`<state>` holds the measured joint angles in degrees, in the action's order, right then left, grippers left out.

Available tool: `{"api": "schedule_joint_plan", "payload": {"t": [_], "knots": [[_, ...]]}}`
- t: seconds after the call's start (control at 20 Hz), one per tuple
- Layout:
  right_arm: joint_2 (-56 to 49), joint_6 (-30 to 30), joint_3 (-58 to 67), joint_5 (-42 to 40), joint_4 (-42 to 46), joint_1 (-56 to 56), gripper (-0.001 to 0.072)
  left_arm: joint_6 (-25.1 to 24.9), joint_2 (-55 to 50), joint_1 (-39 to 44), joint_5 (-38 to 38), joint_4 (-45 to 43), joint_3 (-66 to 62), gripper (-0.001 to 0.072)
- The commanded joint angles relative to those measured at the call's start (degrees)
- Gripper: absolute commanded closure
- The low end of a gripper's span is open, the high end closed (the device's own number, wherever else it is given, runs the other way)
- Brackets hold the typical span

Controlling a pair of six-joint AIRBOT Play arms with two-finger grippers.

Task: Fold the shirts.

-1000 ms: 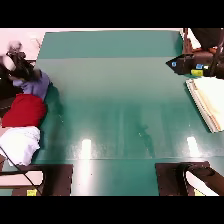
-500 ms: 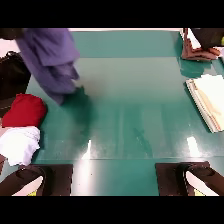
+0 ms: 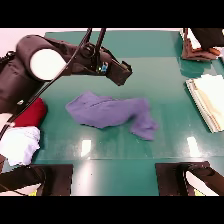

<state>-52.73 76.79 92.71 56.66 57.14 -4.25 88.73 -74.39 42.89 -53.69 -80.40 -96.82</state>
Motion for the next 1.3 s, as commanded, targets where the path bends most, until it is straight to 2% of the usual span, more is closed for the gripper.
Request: {"api": "schedule_joint_plan", "payload": {"t": [0.0,0.1,0.2,0.4,0.55,0.75,0.9,0.95,1.0,1.05,1.25], "knots": [[0.04,0.04,0.22,1.51,-0.09,-0.02,0.0705,2.08,-1.53,-9.66,-3.13,1.55,-0.15,0.0105],[0.04,0.04,0.22,1.86,-0.11,-0.02,0.0705,4.37,-1.79,-21.53,-8.81,2.29,0.5,0.0104],[-0.04,0.04,0.17,1.86,-0.11,-0.04,0.0705,3.67,-2.01,-31.45,-11.26,5.27,4.66,0.0105],[-0.17,0.04,0.15,1.88,-0.09,-0.07,0.0705,0.04,-3.72,-42.36,-11.13,10.91,19.61,0.0105],[-0.39,0.04,0.15,2.1,-0.07,-0.07,0.0705,-4.5,-8.76,-43.17,-11.45,14.51,26.75,0.0105],[-0.39,0.04,0.15,2.78,-0.09,-0.07,0.0704,-5.66,-15.02,-40.59,-11.23,18.16,27.65,0.0103],[-0.81,0.11,0.15,6.49,1.29,0.57,0.0705,-7.34,-15.78,-37.7,-11.21,19.37,27.61,0.0105],[-1.27,0.15,0.13,9.22,1.29,1.64,0.0705,-7.32,-15.76,-37.4,-11.02,19.61,27.5,0.0268],[-1.97,0.46,0.13,13.29,1.29,3.34,0.0704,-7.32,-15.56,-37.48,-10.99,20.06,27.17,0.0624],[-2.56,1.18,-0.37,17.2,1.29,5.16,0.0704,-7.32,-15.28,-37.94,-11.08,20.04,26.36,0.0674],[-0.98,1.4,-15.17,25.44,1.53,14.75,0.0704,-7.82,-11.3,-39.17,-11.61,19.54,19.34,0.0679]]}}
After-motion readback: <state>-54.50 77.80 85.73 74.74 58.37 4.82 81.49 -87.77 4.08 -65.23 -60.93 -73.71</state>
